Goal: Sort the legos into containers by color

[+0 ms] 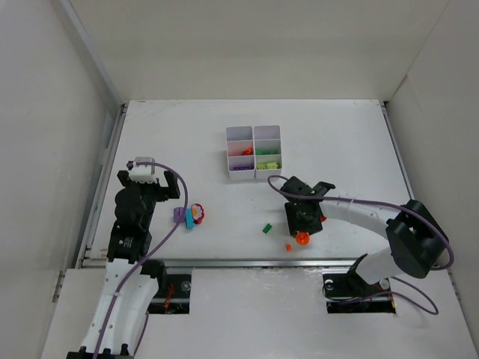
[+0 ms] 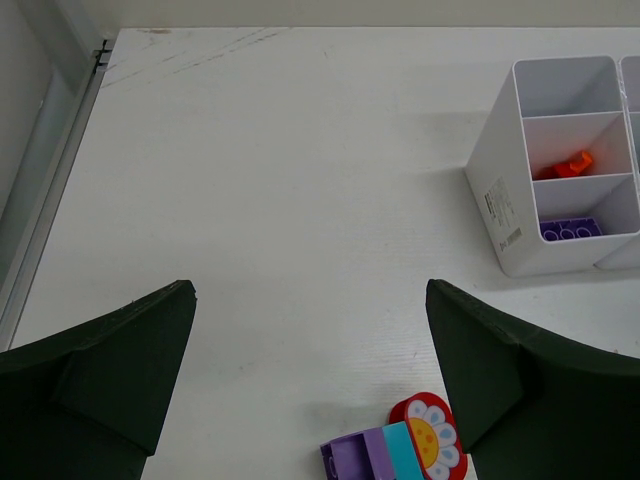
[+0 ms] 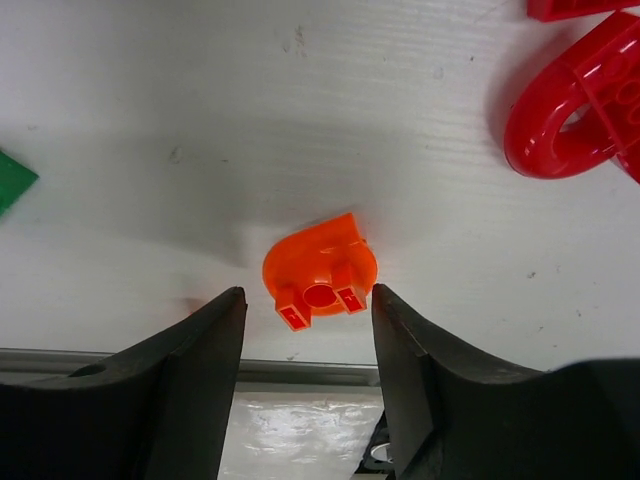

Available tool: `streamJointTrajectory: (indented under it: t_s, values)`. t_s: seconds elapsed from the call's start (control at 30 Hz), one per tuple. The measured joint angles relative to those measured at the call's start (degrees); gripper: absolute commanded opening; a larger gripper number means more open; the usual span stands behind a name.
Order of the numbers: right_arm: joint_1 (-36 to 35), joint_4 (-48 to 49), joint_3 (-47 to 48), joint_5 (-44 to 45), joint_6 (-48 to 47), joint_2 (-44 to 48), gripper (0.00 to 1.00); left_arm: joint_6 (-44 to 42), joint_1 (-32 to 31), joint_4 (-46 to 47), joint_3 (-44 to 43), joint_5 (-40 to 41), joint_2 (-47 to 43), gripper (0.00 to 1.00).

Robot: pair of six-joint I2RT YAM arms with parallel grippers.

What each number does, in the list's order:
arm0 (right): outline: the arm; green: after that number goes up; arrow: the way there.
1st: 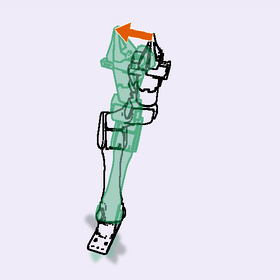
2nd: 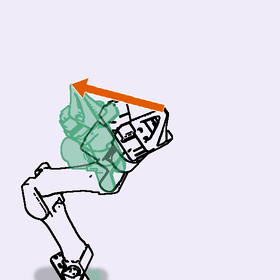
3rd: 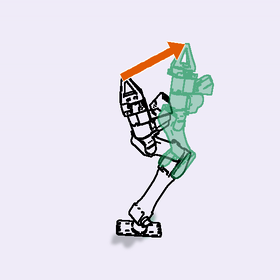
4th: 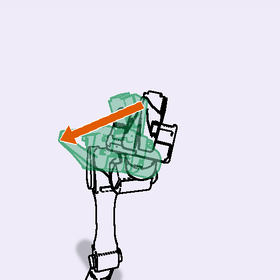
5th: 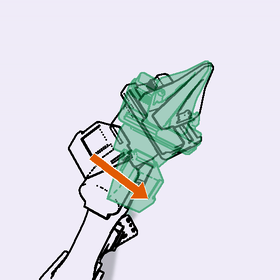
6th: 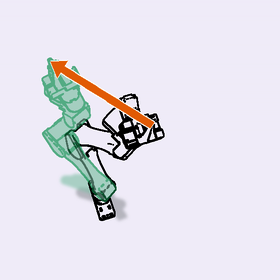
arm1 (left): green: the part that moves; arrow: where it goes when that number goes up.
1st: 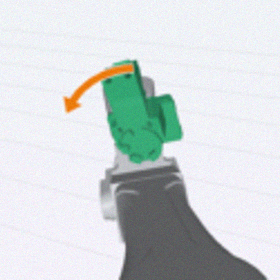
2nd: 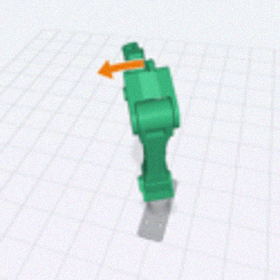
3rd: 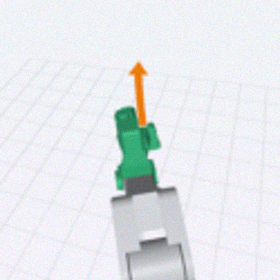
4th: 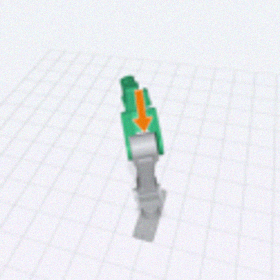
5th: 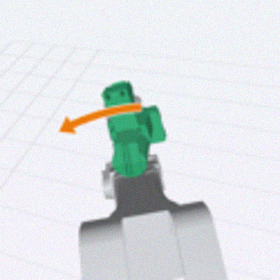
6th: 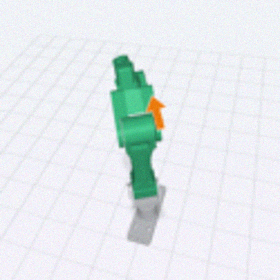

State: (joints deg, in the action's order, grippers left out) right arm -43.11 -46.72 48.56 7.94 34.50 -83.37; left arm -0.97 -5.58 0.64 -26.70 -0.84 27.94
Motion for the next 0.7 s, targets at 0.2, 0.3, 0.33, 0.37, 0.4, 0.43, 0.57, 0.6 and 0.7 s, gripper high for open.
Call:
streamJointTrajectory:
  t_s: [0.2, 0.3, 0.33, 0.37, 0.4, 0.43, 0.57, 0.6, 0.7]
  values:
    - [-0.1, 0.2, -1.9, -0.9, 0.3, 0.3, 0.49, 0.0, 0.0, 0.0, 0.0, 0.0, 0.0, 0.99]
    - [-0.1, 0.5, -1.9, -1.0, 0.5, 0.3, 0.37, 0.0, 0.0, 0.0, 0.0, 0.0, 0.0, 0.99]
    - [-0.1, 0.5, -1.9, -1.0, 0.7, 0.3, 0.3, 0.0, 0.0, 0.0, 0.0, 0.0, 0.0, 0.99]
    - [-0.1, 0.5, -1.9, -1.0, 0.7, 0.3, 0.29, 0.0, 0.0, 0.0, 0.0, 0.0, 0.0, 0.99]
    - [-0.1, 0.5, -1.9, -1.0, 0.7, 0.3, 0.28, 0.0, 0.0, 0.0, 0.0, 0.0, 0.0, 0.99]
    - [-0.1, 0.5, -1.9, -1.0, 0.8, 0.3, 0.25, 0.0, 0.0, 0.0, 0.0, 0.0, 0.0, 0.99]
    - [-0.1, 0.5, -1.9, -1.0, 0.9, 0.3, 0.12, 0.0, 0.0, 0.0, 0.0, 0.0, 0.0, 0.99]
    - [-0.1, 0.5, -1.9, -1.0, 0.9, 0.3, 0.09, 0.0, 0.0, 0.0, 0.0, 0.0, 0.0, 0.99]
    - [-0.1, 0.2, -1.4, -0.8, 0.9, 0.3, 0.05, 0.0, 0.0, 0.0, 0.0, 0.0, 0.0, 0.99]
